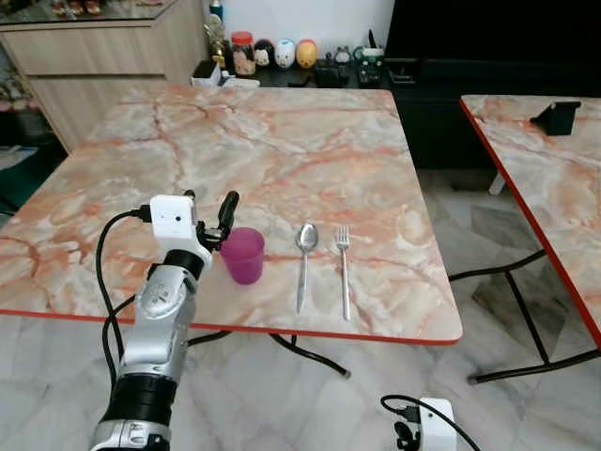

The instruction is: Setting the table

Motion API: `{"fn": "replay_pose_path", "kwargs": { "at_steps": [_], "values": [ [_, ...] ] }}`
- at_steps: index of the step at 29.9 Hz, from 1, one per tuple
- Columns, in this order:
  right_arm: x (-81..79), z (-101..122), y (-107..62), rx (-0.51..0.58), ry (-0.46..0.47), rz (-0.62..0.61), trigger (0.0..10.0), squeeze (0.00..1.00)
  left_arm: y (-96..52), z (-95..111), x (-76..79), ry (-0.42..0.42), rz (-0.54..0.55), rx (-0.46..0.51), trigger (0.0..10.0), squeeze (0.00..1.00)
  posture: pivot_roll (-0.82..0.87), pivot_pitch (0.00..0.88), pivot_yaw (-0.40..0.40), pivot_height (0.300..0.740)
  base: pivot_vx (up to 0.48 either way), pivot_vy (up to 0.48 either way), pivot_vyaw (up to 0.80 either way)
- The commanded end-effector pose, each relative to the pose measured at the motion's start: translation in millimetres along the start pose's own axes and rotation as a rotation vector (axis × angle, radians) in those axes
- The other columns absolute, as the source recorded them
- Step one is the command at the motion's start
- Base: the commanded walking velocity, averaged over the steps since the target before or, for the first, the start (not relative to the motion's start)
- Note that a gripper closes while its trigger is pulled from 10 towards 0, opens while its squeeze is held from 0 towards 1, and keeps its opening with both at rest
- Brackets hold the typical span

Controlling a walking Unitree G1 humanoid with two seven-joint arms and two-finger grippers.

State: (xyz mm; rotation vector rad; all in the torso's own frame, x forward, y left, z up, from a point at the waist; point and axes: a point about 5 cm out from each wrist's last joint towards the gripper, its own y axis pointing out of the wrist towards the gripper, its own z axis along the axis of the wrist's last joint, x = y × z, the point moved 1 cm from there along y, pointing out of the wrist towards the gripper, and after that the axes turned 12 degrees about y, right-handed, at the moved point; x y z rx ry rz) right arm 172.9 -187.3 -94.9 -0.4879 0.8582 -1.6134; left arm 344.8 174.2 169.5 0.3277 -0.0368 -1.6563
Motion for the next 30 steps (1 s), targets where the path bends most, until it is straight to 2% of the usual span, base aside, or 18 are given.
{"fn": "replay_pose_path", "kwargs": {
  "at_steps": [1, 6, 8, 10, 11, 13, 14, 27, 28, 29, 30],
  "values": [
    [3.5, -4.5, -1.4, -0.02, 0.001, -0.01, 10.0, 0.0, 5.7, 6.5, -0.7, -0.001, -0.022, -0.002, 10.0, 0.0, 0.06, 0.0, -0.005, 0.74, 0.0, 0.0, 0.0],
    [3.7, -5.8, -1.7, -0.028, 0.003, -0.008, 10.0, 0.0, 11.1, 3.5, -11.5, 0.024, -0.035, -0.075, 10.0, 0.0, 0.06, 0.0, -0.007, 0.74, 0.0, 0.0, 0.0],
    [3.7, -6.3, -1.8, -0.029, 0.007, -0.007, 10.0, 0.0, 12.6, -6.7, -18.0, 0.024, -0.061, -0.19, 10.0, 0.0, 0.07, 0.0, -0.007, 0.74, 0.0, 0.0, 0.0],
    [3.5, -6.4, -1.8, -0.03, 0.007, -0.006, 10.0, 0.0, 11.5, -10.8, -17.2, 0.021, -0.079, -0.22, 10.0, 0.0, 0.07, 0.0, -0.006, 0.74, 0.0, 0.0, 0.0],
    [2.8, -6.7, -1.8, -0.031, 0.005, -0.004, 10.0, 0.0, 7.8, -18.7, -14.9, 0.024, -0.109, -0.267, 10.0, 0.0, 0.06, 0.0, -0.007, 0.74, 0.0, 0.0, 0.0],
    [2.7, -6.8, -1.8, -0.031, 0.005, -0.003, 10.0, 0.0, 6.4, -21.1, -14.2, 0.023, -0.114, -0.283, 10.0, 0.0, 0.06, 0.0, -0.007, 0.74, 0.0, 0.0, 0.0],
    [2.4, -7.3, -1.9, -0.033, 0.005, -0.001, 10.0, 0.0, 4.4, -25.0, -13.1, -0.015, -0.104, -0.318, 10.0, 0.0, 0.07, 0.0, -0.009, 0.74, 0.0, 0.0, 0.0],
    [4.0, -10.9, -3.5, -0.035, 0.01, -0.007, 10.0, 0.0, 5.8, -23.0, -17.0, -0.079, -0.061, -0.323, 10.0, 0.0, 0.07, 0.0, -0.006, 0.74, 0.0, 0.0, 0.0],
    [4.3, -11.4, -3.7, -0.036, 0.011, -0.01, 10.0, 0.0, 5.6, -21.6, -17.9, -0.083, -0.061, -0.318, 10.0, 0.65, 0.08, 0.0, -0.012, 0.74, 0.0, 0.0, 0.0],
    [4.3, -11.4, -3.7, -0.036, 0.011, -0.01, 10.0, 0.0, 5.6, -21.6, -17.9, -0.083, -0.061, -0.318, 10.0, 0.65, 0.08, 0.0, -0.012, 0.74, 0.0, 0.0, 0.0],
    [4.2, -11.4, -3.7, -0.035, 0.009, -0.011, 10.0, 0.0, 5.6, -20.6, -18.8, -0.082, -0.061, -0.315, 10.0, 1.0, 0.08, 0.0, -0.012, 0.74, 0.0, 0.0, 0.0]
  ]
}}
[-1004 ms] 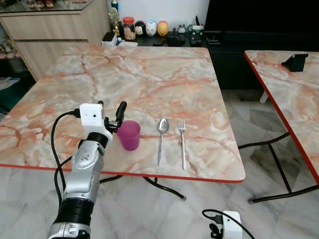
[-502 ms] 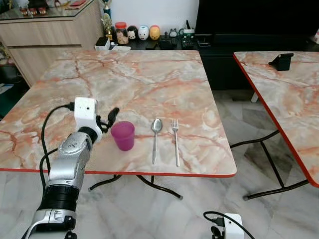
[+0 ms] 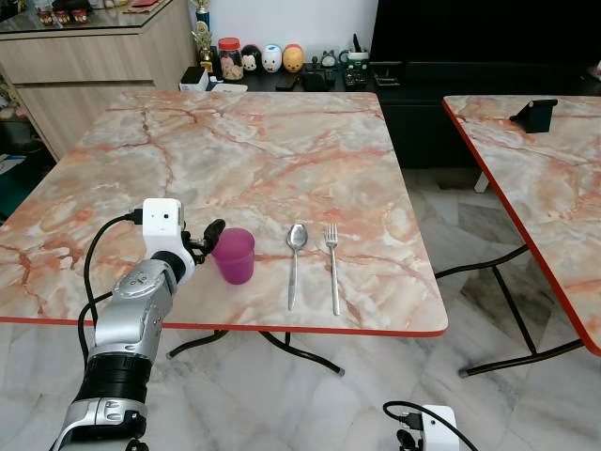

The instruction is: Setting the table

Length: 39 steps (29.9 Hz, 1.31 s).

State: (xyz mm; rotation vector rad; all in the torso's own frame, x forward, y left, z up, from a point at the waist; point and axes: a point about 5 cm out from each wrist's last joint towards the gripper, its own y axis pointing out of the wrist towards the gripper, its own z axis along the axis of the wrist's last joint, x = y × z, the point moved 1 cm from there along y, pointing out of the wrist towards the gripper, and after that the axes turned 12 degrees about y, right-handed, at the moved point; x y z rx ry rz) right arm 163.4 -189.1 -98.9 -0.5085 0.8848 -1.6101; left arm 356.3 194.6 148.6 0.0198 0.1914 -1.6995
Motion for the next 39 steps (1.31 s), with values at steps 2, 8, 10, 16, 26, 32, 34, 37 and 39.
{"fn": "replay_pose_path", "kwargs": {
  "at_steps": [2, 8, 10, 16, 26, 32, 34, 37, 39],
  "values": [
    [-0.3, -2.2, -0.5, -0.005, 0.003, -0.004, 10.0, 0.0, -0.8, 6.5, -2.0, -0.009, -0.004, 0.014, 10.0, 1.0, 0.09, 0.0, -0.015, 0.74, 0.0, 0.0, 0.0],
    [-0.9, 1.7, 0.7, 0.007, 0.014, -0.008, 10.0, 0.0, -2.5, 11.9, -4.8, 0.023, -0.021, -0.012, 10.0, 0.0, 0.09, 0.0, -0.005, 0.74, 0.0, 0.0, 0.0],
    [-1.7, 0.8, 0.6, 0.006, 0.015, -0.008, 10.0, 0.0, -2.9, 12.2, -7.3, 0.03, -0.027, -0.028, 10.0, 0.0, 0.09, 0.0, -0.003, 0.74, 0.0, 0.0, 0.0],
    [-3.1, 1.4, 1.1, 0.005, 0.017, -0.008, 10.0, 0.0, -3.2, 18.0, -12.0, 0.11, -0.082, -0.069, 10.0, 0.0, 0.1, 0.0, 0.005, 0.74, 0.0, 0.0, 0.0],
    [-3.9, 2.1, 1.4, 0.007, 0.021, -0.006, 10.0, 0.0, -7.0, 13.8, 4.9, 0.067, -0.168, -0.111, 10.0, 0.0, 0.1, 0.0, 0.005, 0.74, 0.0, 0.0, 0.0],
    [-3.1, 2.0, 1.2, 0.007, 0.024, -0.01, 10.0, 0.0, -7.8, 13.8, 6.8, 0.079, -0.181, -0.129, 10.0, 0.0, 0.1, 0.0, 0.005, 0.74, 0.0, 0.0, 0.0],
    [-3.1, 1.7, 1.2, 0.006, 0.023, -0.01, 10.0, 0.0, -8.0, 13.4, 7.2, 0.084, -0.18, -0.134, 10.0, 0.0, 0.1, 0.0, 0.004, 0.74, 0.0, 0.0, 0.0],
    [-3.4, 1.9, 1.3, 0.005, 0.017, -0.006, 10.0, 0.0, -8.3, 9.6, 7.9, 0.094, -0.176, -0.151, 10.0, 0.0, 0.1, 0.0, 0.002, 0.74, 0.0, 0.0, 0.0],
    [-3.5, 2.0, 1.4, 0.005, 0.018, -0.006, 10.0, 0.0, -8.7, 6.2, 8.3, 0.104, -0.173, -0.164, 10.0, 0.0, 0.1, 0.0, 0.002, 0.74, 0.0, 0.0, 0.0]
  ]
}}
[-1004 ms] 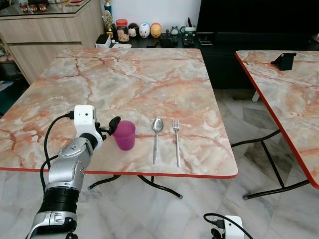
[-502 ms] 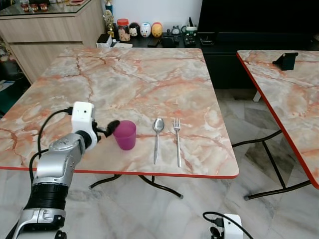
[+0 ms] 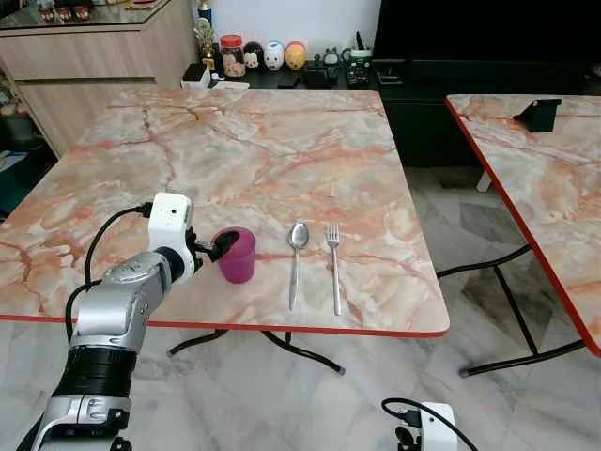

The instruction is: Setting the table

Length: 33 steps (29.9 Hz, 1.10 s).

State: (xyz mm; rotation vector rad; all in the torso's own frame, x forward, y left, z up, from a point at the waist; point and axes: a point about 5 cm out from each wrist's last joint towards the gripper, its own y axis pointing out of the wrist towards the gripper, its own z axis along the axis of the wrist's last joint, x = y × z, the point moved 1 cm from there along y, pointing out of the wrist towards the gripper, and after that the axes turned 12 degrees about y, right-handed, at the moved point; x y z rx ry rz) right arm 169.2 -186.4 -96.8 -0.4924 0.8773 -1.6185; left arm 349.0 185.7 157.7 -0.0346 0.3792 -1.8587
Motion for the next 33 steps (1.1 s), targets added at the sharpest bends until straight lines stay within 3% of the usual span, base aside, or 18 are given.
{"fn": "replay_pose_path", "kwargs": {
  "at_steps": [1, 11, 13, 14, 15, 16, 17, 33],
  "values": [
    [0.9, -2.8, -0.7, -0.01, 0.01, -0.005, 10.0, 0.0, -1.2, -4.9, 1.3, 0.012, 0.003, -0.033, 10.0, 0.0, 0.1, 0.0, 0.002, 0.74, 0.0, 0.0, 0.0],
    [1.0, -2.4, -0.6, -0.009, 0.01, -0.005, 10.0, 0.0, 0.3, -11.1, 5.2, 0.022, -0.001, -0.059, 10.0, 0.0, 0.09, 0.0, 0.002, 0.74, 0.0, 0.0, 0.0],
    [1.0, -2.6, -0.7, -0.01, 0.01, -0.006, 10.0, 0.0, 0.5, -11.0, 5.7, 0.021, -0.001, -0.059, 9.5, 0.0, 0.09, 0.0, 0.002, 0.74, 0.0, 0.0, 0.0],
    [0.7, -2.8, -0.7, -0.011, 0.008, -0.004, 10.0, 0.0, 0.5, -10.8, 5.7, 0.024, 0.001, -0.058, 7.5, 0.0, 0.09, 0.0, 0.003, 0.74, 0.0, 0.0, 0.0],
    [0.6, -2.8, -0.6, -0.011, 0.009, -0.004, 10.0, 0.0, 0.7, -11.0, 5.6, 0.027, 0.003, -0.059, 1.4, 0.0, 0.09, 0.0, 0.003, 0.74, 0.0, 0.0, 0.0],
    [0.6, -2.8, -0.6, -0.011, 0.009, -0.004, 10.0, 0.0, 0.7, -11.0, 5.6, 0.027, 0.003, -0.059, 1.4, 0.0, 0.09, 0.0, 0.003, 0.74, 0.0, 0.0, 0.0],
    [0.5, -2.9, -0.7, -0.011, 0.009, -0.004, 10.0, 0.0, 0.8, -11.3, 5.6, 0.026, 0.006, -0.061, 0.0, 0.0, 0.09, 0.0, 0.003, 0.74, 0.0, 0.0, 0.0],
    [0.9, -4.5, -1.2, -0.015, 0.009, -0.002, 10.0, 0.0, -0.2, -7.9, 0.8, 0.039, 0.038, -0.046, 0.0, 0.0, 0.1, 0.0, 0.002, 0.74, 0.0, 0.0, 0.0]
  ]
}}
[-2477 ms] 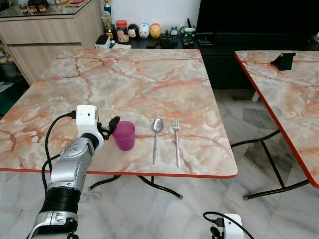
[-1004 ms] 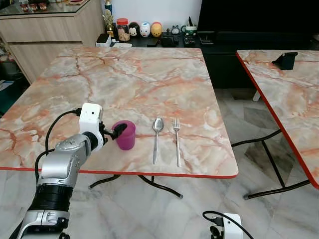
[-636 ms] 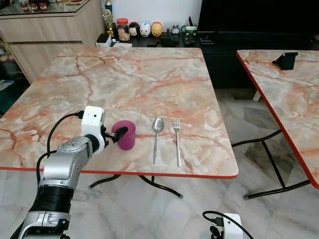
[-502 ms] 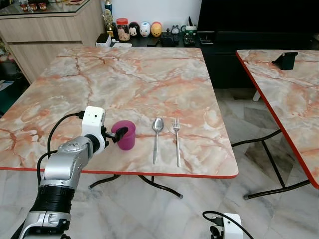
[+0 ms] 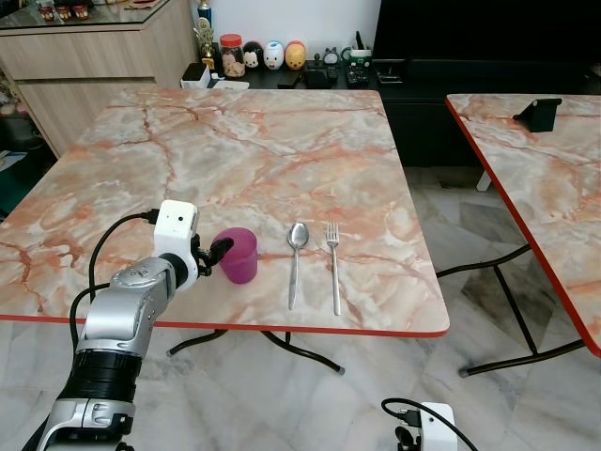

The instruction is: Setting the table

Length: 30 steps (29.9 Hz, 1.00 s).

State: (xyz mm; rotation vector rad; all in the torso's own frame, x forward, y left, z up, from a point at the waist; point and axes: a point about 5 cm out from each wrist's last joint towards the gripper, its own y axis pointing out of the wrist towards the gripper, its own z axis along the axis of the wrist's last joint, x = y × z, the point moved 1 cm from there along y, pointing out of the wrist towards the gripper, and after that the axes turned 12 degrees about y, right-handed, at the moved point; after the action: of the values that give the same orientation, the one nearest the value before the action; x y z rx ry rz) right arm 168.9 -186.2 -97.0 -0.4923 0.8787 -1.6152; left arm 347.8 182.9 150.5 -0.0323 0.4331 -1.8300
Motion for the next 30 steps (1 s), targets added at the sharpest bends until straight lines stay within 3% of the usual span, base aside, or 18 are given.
{"fn": "replay_pose_path", "kwargs": {
  "at_steps": [1, 30],
  "values": [
    [1.0, -4.2, -1.1, -0.014, 0.01, -0.005, 10.0, 0.0, -1.8, -1.7, -3.0, 0.013, 0.013, -0.006, 0.0, 0.0, 0.1, 0.0, 0.002, 0.74, 0.0, 0.0, 0.0],
    [1.6, -4.9, -1.3, -0.02, 0.007, -0.003, 10.0, 0.0, -2.8, 0.1, 5.8, 0.009, -0.014, 0.011, 0.0, 0.0, 0.1, 0.0, 0.0, 0.74, 0.0, 0.0, 0.0]
  ]
}}
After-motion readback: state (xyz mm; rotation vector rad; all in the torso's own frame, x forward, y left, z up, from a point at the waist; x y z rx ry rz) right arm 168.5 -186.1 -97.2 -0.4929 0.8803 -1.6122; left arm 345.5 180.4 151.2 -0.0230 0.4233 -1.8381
